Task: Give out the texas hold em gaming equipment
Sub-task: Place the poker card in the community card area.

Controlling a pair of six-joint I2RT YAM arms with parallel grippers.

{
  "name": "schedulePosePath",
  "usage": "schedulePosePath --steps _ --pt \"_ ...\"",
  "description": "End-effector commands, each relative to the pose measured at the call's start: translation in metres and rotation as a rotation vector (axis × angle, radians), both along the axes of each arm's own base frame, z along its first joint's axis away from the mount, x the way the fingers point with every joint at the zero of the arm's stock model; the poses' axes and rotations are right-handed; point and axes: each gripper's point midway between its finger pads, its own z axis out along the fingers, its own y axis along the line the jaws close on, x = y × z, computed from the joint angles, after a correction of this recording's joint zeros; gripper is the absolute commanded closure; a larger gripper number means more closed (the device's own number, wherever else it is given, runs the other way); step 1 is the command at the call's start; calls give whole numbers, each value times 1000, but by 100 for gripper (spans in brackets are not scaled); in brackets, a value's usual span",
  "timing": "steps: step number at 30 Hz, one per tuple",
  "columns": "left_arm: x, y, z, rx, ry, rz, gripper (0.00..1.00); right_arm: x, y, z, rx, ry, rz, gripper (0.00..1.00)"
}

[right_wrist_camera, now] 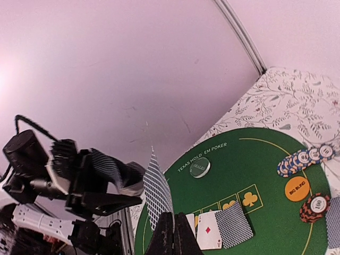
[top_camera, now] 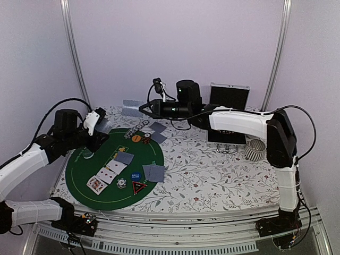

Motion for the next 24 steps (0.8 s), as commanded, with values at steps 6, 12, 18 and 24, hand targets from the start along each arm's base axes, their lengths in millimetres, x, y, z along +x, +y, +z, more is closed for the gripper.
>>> schedulePosePath --steps 6,12,18,24 --pt "10 21 21 -13 -89 104 64 39 59 -116 126 448 -134 99" --pt "9 18 23 -26 -89 86 64 52 75 -153 102 455 -260 98" --pt "8 18 24 -31 -92 84 64 62 89 -194 73 516 -299 98" --pt "8 17 25 -37 -94 76 64 57 91 -224 31 580 -300 98"
